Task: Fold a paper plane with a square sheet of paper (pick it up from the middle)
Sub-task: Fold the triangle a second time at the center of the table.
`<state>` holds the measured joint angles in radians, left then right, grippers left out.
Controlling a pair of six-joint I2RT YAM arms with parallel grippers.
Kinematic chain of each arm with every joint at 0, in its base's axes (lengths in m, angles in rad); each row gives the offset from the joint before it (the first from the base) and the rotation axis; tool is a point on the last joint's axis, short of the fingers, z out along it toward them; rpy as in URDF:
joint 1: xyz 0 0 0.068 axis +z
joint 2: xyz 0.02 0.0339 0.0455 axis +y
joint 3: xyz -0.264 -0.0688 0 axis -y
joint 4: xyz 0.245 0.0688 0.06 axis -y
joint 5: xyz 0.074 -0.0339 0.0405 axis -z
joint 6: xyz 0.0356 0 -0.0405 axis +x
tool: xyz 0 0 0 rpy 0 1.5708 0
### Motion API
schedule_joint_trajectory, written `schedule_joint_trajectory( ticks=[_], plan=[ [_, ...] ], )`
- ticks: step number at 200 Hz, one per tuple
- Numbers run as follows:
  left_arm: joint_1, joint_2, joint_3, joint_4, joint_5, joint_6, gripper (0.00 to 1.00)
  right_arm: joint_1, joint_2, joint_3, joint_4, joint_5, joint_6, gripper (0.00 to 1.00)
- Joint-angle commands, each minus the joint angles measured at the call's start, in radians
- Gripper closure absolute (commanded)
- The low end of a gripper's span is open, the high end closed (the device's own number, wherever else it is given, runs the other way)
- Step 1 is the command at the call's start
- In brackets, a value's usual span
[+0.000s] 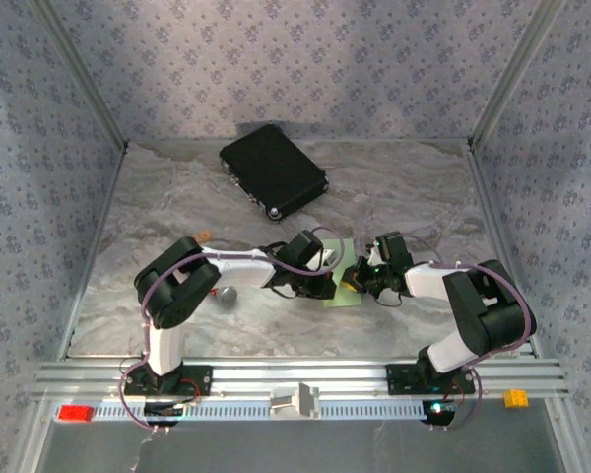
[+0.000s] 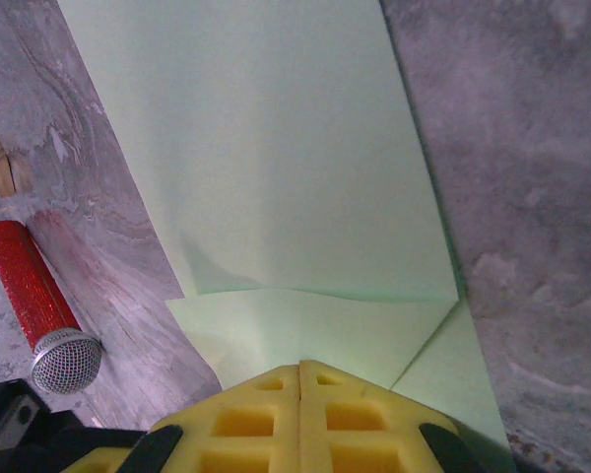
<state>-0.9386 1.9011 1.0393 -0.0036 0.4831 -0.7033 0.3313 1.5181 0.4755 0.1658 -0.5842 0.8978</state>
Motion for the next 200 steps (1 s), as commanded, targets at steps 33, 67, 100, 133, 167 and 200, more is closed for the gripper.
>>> schedule_joint_trajectory(
  ticks=[33, 67, 100, 133, 167, 200],
  plan=[
    [-0.038, 0.047, -0.077, -0.028, 0.008, 0.003, 1.00, -0.008, -0.019, 0.027, -0.077, 0.000, -0.033, 0.95],
    [-0.043, 0.052, -0.086, -0.023, -0.022, -0.002, 1.00, -0.001, -0.067, 0.073, -0.125, -0.003, -0.082, 0.94],
    [-0.043, 0.041, -0.085, -0.027, -0.050, -0.004, 1.00, 0.027, -0.046, 0.069, -0.106, -0.046, -0.102, 0.95],
    [-0.042, 0.033, -0.093, -0.019, -0.072, -0.015, 1.00, 0.065, -0.029, 0.002, -0.079, -0.030, -0.101, 0.96],
    [-0.042, 0.029, -0.099, -0.018, -0.081, -0.019, 1.00, 0.027, -0.002, -0.029, -0.102, -0.002, -0.154, 0.97],
    [-0.039, 0.030, -0.103, -0.027, -0.080, -0.014, 1.00, -0.053, 0.029, -0.017, -0.071, -0.048, -0.168, 0.97]
  ],
)
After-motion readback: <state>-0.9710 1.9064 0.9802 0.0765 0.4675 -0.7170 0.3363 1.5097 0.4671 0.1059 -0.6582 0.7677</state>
